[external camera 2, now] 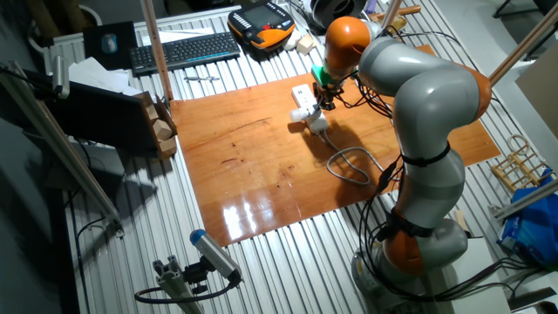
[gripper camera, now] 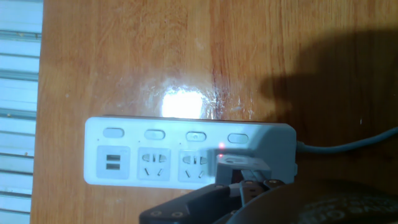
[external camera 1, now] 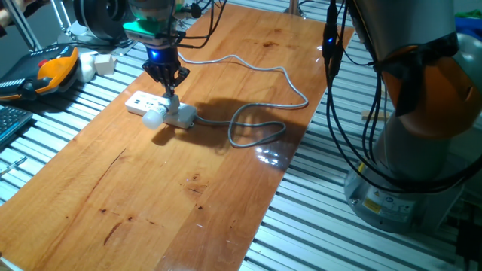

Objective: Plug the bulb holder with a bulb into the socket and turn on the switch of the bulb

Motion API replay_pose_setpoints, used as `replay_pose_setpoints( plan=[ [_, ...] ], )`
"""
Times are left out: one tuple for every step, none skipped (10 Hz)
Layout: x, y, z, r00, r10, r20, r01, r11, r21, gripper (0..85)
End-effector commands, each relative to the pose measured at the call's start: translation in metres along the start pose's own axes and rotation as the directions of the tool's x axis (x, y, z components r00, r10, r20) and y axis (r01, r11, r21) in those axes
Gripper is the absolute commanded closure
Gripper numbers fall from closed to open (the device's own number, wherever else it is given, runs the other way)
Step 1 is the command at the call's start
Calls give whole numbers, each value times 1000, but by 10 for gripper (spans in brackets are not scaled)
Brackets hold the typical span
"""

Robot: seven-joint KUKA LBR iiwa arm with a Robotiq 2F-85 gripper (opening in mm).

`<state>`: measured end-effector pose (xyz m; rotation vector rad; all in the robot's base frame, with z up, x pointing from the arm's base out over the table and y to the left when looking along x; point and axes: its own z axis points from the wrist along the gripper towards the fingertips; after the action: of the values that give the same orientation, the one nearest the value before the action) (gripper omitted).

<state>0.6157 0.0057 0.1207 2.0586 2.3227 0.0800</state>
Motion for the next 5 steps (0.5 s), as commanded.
replay_pose_setpoints(
  plan=[
    [0,0,0,1000,-2,0,2,1000,0,850],
    [1,0,-1,1000,-2,-8,2,1000,1,850],
    [2,1,-3,1000,8,-16,-8,1000,6,850],
    [3,3,-5,1000,19,-25,-18,1000,16,850],
    [4,2,-4,999,25,-31,-25,1000,17,850]
  ],
)
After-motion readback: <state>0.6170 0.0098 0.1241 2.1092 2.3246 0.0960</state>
